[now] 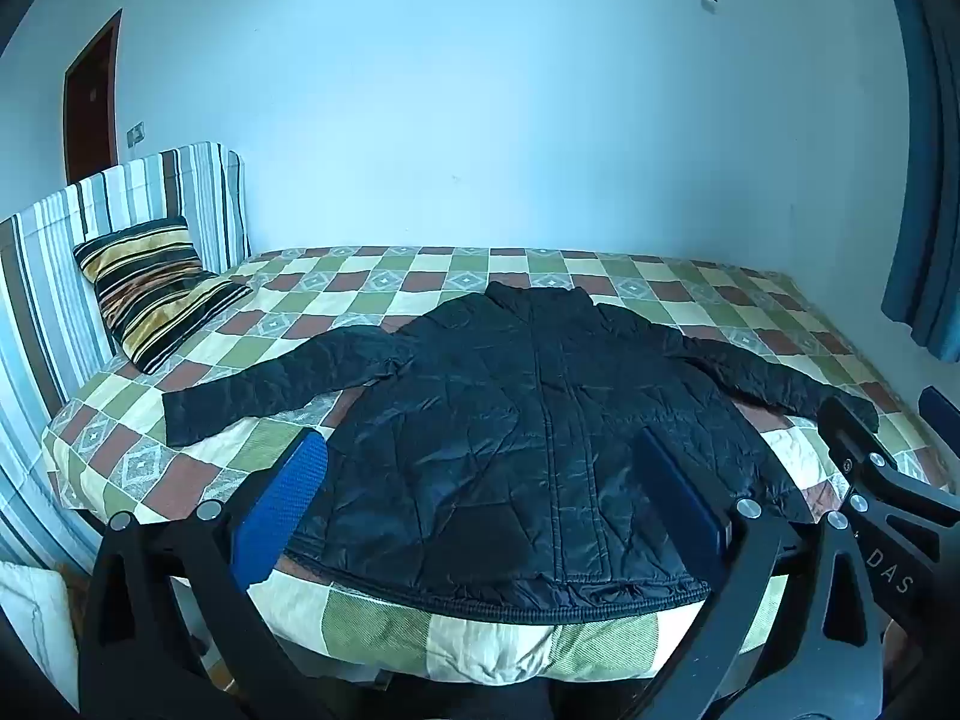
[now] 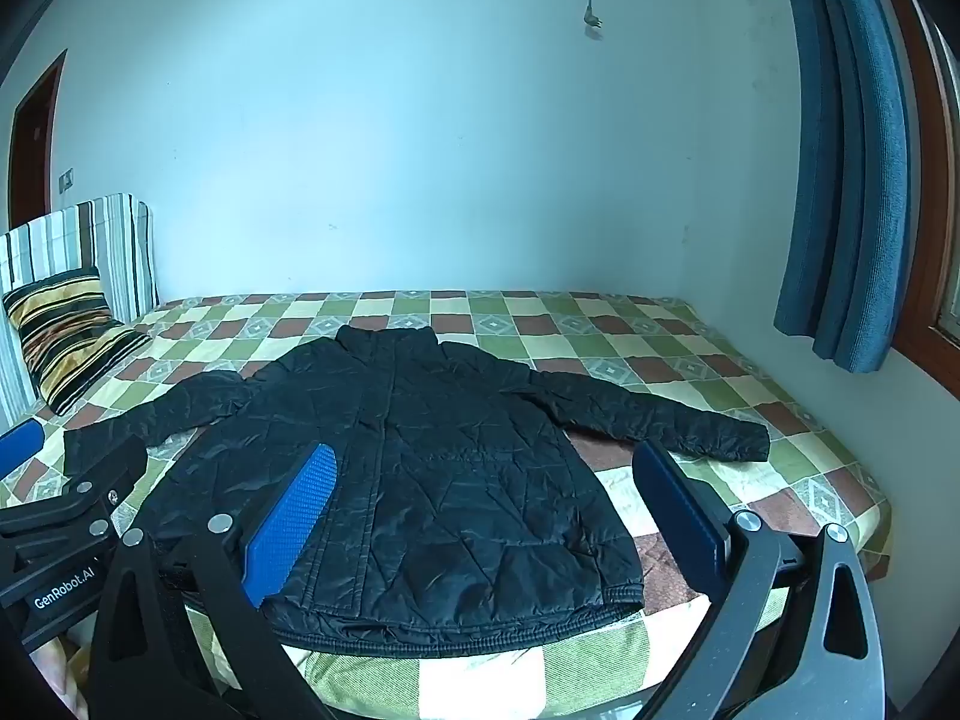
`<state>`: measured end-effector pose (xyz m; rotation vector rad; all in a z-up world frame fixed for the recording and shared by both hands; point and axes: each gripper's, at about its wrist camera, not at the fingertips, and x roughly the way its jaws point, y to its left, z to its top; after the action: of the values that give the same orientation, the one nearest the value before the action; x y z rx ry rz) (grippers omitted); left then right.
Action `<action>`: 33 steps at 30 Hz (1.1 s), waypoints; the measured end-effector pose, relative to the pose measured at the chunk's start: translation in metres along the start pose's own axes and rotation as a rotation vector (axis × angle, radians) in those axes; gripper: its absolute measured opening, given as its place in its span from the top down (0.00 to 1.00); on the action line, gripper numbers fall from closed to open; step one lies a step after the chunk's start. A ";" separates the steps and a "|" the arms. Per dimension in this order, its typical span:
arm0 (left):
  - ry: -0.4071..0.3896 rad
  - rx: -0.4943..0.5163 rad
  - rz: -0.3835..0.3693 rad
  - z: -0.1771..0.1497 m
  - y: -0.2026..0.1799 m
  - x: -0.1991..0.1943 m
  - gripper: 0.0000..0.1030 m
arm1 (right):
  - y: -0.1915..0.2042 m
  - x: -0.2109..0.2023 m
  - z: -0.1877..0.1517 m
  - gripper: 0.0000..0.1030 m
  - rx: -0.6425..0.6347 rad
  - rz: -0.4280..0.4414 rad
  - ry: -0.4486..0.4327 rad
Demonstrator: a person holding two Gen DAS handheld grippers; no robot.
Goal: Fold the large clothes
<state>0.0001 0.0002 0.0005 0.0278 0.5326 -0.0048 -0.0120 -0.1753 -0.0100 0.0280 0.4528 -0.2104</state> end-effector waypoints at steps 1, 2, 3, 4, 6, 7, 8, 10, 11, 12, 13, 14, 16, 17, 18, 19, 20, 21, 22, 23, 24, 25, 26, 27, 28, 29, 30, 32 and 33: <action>-0.006 -0.003 -0.005 0.000 0.001 -0.001 0.02 | 0.000 0.000 0.000 0.05 0.001 0.001 -0.002; -0.006 -0.002 -0.005 0.000 0.001 -0.001 0.02 | 0.000 0.000 0.000 0.05 0.001 0.000 -0.004; -0.005 -0.001 -0.006 0.000 0.001 -0.001 0.02 | 0.000 0.000 0.000 0.05 0.000 0.000 -0.004; -0.003 -0.001 -0.008 0.003 0.001 0.001 0.02 | 0.000 0.000 0.000 0.05 0.000 0.001 -0.004; -0.001 -0.004 -0.011 0.004 0.002 0.002 0.02 | 0.000 0.000 0.000 0.05 -0.002 0.001 -0.004; -0.001 -0.007 -0.014 0.005 0.004 0.003 0.02 | 0.001 -0.001 0.001 0.05 -0.004 -0.003 -0.007; -0.001 -0.010 -0.015 0.006 0.005 0.003 0.02 | 0.001 -0.001 0.001 0.05 -0.005 -0.004 -0.007; -0.016 -0.006 -0.007 0.004 0.000 -0.003 0.02 | 0.000 -0.001 0.001 0.05 -0.004 -0.004 -0.008; -0.015 -0.007 -0.008 0.005 0.000 -0.003 0.02 | 0.000 -0.001 0.001 0.05 -0.003 -0.004 -0.008; -0.013 -0.007 -0.009 0.005 0.000 -0.002 0.02 | 0.000 -0.001 0.002 0.05 -0.002 -0.003 -0.009; -0.011 -0.008 -0.010 0.006 0.000 -0.002 0.02 | -0.001 -0.001 0.002 0.05 -0.002 -0.004 -0.009; -0.009 -0.009 -0.010 0.006 0.001 -0.002 0.02 | 0.001 0.000 0.002 0.05 -0.007 -0.005 -0.009; -0.006 -0.012 -0.011 0.008 0.001 -0.001 0.02 | 0.000 0.000 0.002 0.05 -0.008 -0.005 -0.008; -0.005 -0.012 -0.012 0.008 0.001 -0.001 0.02 | 0.000 0.001 0.002 0.05 -0.008 -0.005 -0.007; -0.005 -0.013 -0.012 0.009 0.002 0.000 0.02 | 0.002 0.000 0.002 0.05 -0.008 -0.005 -0.008; -0.010 -0.005 -0.008 0.004 -0.002 -0.003 0.02 | 0.004 0.000 0.001 0.05 -0.008 -0.006 -0.008; -0.010 -0.005 -0.008 0.005 -0.002 -0.003 0.02 | 0.004 0.000 0.001 0.05 -0.007 -0.006 -0.008; -0.009 -0.005 -0.008 0.005 -0.002 -0.002 0.02 | 0.003 0.000 0.001 0.05 -0.007 -0.007 -0.008; -0.008 -0.005 -0.008 0.005 -0.002 -0.002 0.02 | 0.003 0.000 0.001 0.05 -0.008 -0.007 -0.008; -0.007 -0.005 -0.009 0.006 -0.003 -0.002 0.02 | 0.004 0.000 0.001 0.05 -0.009 -0.006 -0.008; -0.006 -0.005 -0.008 0.006 -0.003 -0.001 0.02 | 0.004 0.000 0.001 0.05 -0.010 -0.006 -0.007; -0.006 -0.005 -0.007 0.006 -0.003 -0.001 0.02 | 0.003 0.003 0.002 0.05 -0.009 -0.007 -0.007; -0.004 -0.005 -0.008 0.006 -0.003 0.000 0.02 | 0.003 0.003 0.001 0.05 -0.010 -0.006 -0.006; -0.003 -0.005 -0.008 0.007 -0.004 0.000 0.02 | 0.004 0.003 0.001 0.05 -0.010 -0.006 -0.005; -0.002 -0.004 -0.008 0.007 -0.005 0.001 0.02 | 0.004 0.003 0.001 0.05 -0.011 -0.005 -0.006; -0.004 -0.004 -0.009 0.006 -0.003 -0.002 0.02 | 0.004 0.003 0.002 0.05 -0.011 -0.006 -0.006; -0.004 -0.005 -0.011 0.004 -0.002 -0.002 0.02 | 0.004 0.003 0.002 0.05 -0.012 -0.007 -0.006; -0.004 -0.006 -0.012 0.004 -0.002 -0.002 0.02 | 0.003 0.002 0.003 0.05 -0.012 -0.006 -0.006; -0.004 -0.005 -0.011 0.004 -0.002 -0.001 0.02 | 0.002 0.003 0.003 0.05 -0.011 -0.007 -0.006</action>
<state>0.0008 -0.0021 0.0047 0.0198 0.5292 -0.0147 -0.0079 -0.1740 -0.0089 0.0156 0.4481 -0.2145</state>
